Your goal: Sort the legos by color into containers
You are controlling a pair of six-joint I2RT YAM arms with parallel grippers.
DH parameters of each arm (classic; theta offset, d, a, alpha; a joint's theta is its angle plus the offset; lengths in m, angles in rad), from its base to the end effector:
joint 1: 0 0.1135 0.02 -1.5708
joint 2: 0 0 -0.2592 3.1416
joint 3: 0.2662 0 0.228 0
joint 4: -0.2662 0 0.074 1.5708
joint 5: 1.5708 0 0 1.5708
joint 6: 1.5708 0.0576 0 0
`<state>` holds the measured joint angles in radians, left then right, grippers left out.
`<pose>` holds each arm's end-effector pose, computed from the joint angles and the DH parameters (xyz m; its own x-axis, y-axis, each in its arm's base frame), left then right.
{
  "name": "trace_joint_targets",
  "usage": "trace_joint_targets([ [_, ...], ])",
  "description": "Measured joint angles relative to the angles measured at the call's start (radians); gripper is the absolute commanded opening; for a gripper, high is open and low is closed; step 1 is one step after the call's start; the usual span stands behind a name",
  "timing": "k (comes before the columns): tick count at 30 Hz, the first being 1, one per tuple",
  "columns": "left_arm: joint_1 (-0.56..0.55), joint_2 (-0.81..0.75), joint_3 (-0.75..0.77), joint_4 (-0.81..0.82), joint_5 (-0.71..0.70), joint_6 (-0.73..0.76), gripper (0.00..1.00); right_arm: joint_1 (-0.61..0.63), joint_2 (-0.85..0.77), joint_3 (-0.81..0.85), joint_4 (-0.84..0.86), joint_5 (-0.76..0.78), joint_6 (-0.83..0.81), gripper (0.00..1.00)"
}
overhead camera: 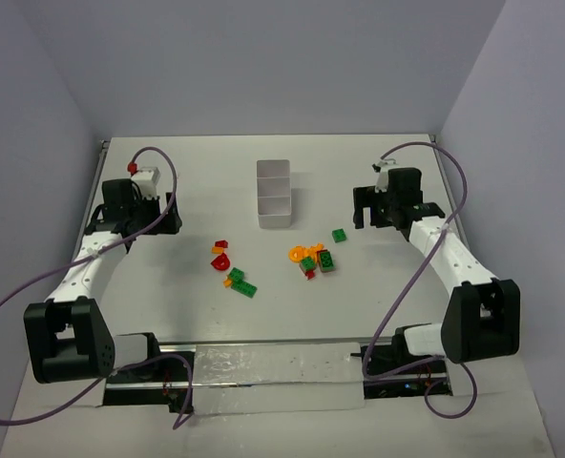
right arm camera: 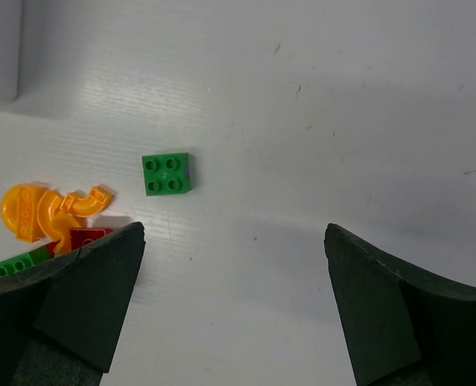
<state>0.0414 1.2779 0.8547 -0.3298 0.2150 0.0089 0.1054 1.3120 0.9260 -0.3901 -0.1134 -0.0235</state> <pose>0.2657 -0.0013 0.2369 -0.6822 -0.0195 -0.7309 0.1212 0.9828 -0.1394 0.2715 0.0353 0.2449 -0.6921 -0.0967 -0.7153 -0.2011 0.9776 0.0625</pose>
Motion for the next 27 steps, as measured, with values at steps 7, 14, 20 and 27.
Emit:
trace_joint_targets([
  [7,0.000,-0.007,0.000,0.000,-0.002,0.014,0.99,0.090,0.150,0.108,-0.090,0.033,0.000,0.99],
  [14,0.000,-0.003,0.000,0.000,-0.008,0.014,0.99,0.180,0.322,0.220,-0.173,0.064,0.007,0.94],
  [20,0.000,0.000,0.000,-0.001,-0.017,0.014,0.99,0.200,0.457,0.323,-0.249,0.073,0.028,0.90],
  [27,0.000,0.009,0.000,-0.001,-0.021,0.014,0.99,0.200,0.564,0.386,-0.294,0.080,0.039,0.76],
])
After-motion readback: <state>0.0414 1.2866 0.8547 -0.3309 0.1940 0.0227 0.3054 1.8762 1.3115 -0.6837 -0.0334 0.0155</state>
